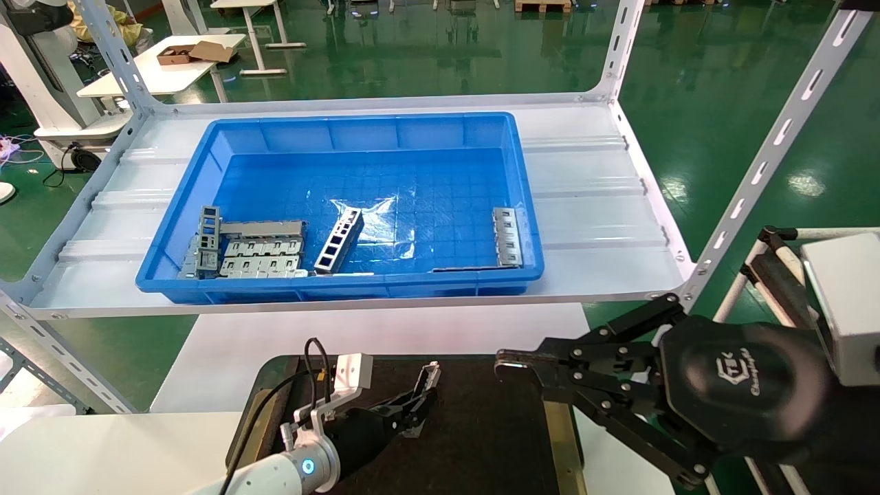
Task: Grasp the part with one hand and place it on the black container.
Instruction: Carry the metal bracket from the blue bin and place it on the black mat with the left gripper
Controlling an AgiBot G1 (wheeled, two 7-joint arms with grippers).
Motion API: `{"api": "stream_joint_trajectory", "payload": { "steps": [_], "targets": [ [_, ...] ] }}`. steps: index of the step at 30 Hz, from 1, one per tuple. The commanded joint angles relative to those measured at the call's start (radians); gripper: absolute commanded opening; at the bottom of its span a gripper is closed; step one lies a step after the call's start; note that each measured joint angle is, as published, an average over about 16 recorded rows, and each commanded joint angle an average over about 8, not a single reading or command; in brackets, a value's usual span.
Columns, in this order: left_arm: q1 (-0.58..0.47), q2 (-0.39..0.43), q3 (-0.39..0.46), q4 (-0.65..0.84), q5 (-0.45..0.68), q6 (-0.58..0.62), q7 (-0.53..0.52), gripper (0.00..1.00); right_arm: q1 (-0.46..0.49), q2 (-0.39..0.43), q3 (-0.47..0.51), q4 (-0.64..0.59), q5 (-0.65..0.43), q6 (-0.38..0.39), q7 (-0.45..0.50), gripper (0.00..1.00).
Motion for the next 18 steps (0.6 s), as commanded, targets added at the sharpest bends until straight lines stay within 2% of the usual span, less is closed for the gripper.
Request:
{"api": "stream_joint_trajectory", "payload": {
  "steps": [1, 18],
  "targets": [
    [0.007, 0.010, 0.001, 0.011, 0.005, -0.023, -0.018, 0.00, 0.000, 0.000, 0.000, 0.000, 0.000, 0.000, 0.000, 0.00],
    [0.050, 0.044, -0.018, 0.039, -0.014, -0.104, -0.059, 0.00, 0.000, 0.000, -0.001, 0.000, 0.001, 0.000, -0.001, 0.00]
  ]
}}
